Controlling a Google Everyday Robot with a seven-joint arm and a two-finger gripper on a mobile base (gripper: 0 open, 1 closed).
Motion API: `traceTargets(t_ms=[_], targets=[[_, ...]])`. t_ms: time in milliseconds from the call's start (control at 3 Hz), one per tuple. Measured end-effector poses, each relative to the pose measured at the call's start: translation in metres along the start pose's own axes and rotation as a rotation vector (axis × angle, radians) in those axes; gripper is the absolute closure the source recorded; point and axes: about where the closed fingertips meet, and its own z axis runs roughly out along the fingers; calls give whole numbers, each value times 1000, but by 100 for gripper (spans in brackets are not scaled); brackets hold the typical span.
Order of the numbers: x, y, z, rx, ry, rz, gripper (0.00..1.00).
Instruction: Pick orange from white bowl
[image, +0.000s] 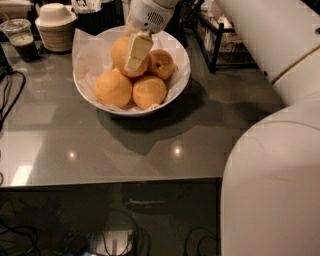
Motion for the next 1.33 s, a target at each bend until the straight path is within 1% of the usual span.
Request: traceTargets(t_ms=[333,667,1000,1333], targets=[[0,0,0,0,0,0,88],[0,0,0,0,0,0,100],[0,0,1,-1,-1,1,81],[0,-2,4,-9,-7,6,58]])
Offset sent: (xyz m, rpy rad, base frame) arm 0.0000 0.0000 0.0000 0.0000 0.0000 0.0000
